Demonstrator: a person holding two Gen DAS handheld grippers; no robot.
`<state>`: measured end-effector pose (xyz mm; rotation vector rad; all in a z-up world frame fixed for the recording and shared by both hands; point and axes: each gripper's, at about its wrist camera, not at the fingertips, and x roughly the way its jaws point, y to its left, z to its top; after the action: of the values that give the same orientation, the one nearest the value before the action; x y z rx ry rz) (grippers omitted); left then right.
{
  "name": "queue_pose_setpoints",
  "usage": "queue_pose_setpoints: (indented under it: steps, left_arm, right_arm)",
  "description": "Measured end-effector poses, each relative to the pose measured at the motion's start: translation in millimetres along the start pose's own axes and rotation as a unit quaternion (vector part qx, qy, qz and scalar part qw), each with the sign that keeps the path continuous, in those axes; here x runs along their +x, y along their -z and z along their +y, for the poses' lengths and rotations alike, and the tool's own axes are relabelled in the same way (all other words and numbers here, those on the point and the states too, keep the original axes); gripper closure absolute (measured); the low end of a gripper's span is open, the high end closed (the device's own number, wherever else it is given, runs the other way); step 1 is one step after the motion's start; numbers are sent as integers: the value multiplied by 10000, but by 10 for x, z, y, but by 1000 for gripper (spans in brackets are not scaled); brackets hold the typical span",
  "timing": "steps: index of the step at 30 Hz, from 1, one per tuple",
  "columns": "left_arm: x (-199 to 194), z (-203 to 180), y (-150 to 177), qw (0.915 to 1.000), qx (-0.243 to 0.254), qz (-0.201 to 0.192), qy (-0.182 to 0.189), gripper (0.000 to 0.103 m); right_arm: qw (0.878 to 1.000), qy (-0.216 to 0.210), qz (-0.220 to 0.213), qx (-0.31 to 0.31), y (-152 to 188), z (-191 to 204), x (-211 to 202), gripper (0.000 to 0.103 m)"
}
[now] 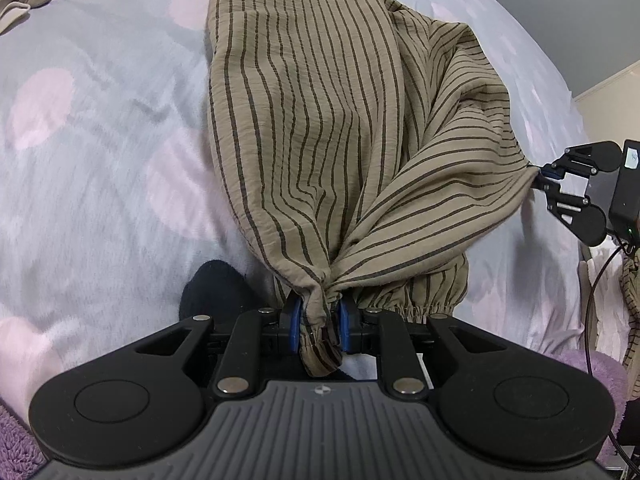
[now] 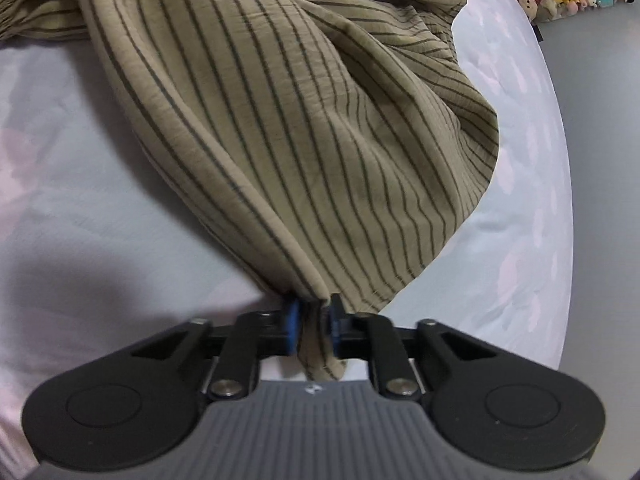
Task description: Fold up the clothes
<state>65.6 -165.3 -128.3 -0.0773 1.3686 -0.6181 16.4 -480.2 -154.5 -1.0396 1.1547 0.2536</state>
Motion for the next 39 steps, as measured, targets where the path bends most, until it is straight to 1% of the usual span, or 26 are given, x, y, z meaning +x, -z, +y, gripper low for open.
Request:
queue_pose_setpoints:
  steps: [5,11,17,22,34,35,36,38,39]
  left_arm:
    - [-19,8,14,10000,28,-17,55,87]
    - [-57,22,48,9999,66,-18,117,87]
    - [-98,39,59,9998,100,-10,179,87]
    - [-115,46,75,9997,67,-4,241,87]
    - [-131,60,118,9996,20,16,272,87]
    - [-136,65,124,9996,19,19,271,87]
    - [-142,70,129,9996,20,19,271,87]
    - [-155,81,140,9996,21,18,271,87]
    - [-160,85,145,9996,20,17,270,87]
  right_arm:
    - [9993,264,-58,-276,-201,-202,-234,101]
    - [9920,946,-299,-778,-595,-727,-646,101]
    - [9786,1323,-916,-1282,-1412,-1030,-920,102]
    - [9615,1609,-1440,-1702,-2110,-1269,-1141,102]
    - [9486,1455,-2143,-1817,-3132,-1057,-790,101]
    - [9474,1439,-2199,-1824,-3215,-1037,-758,97]
    - [9465,1461,-2261,-1781,-3255,-1014,-743,89]
    - [9458,1471,-2427,-1580,-3262,-997,-771,81]
    - [9466,1443,-2486,-1459,-3252,-1004,-790,82]
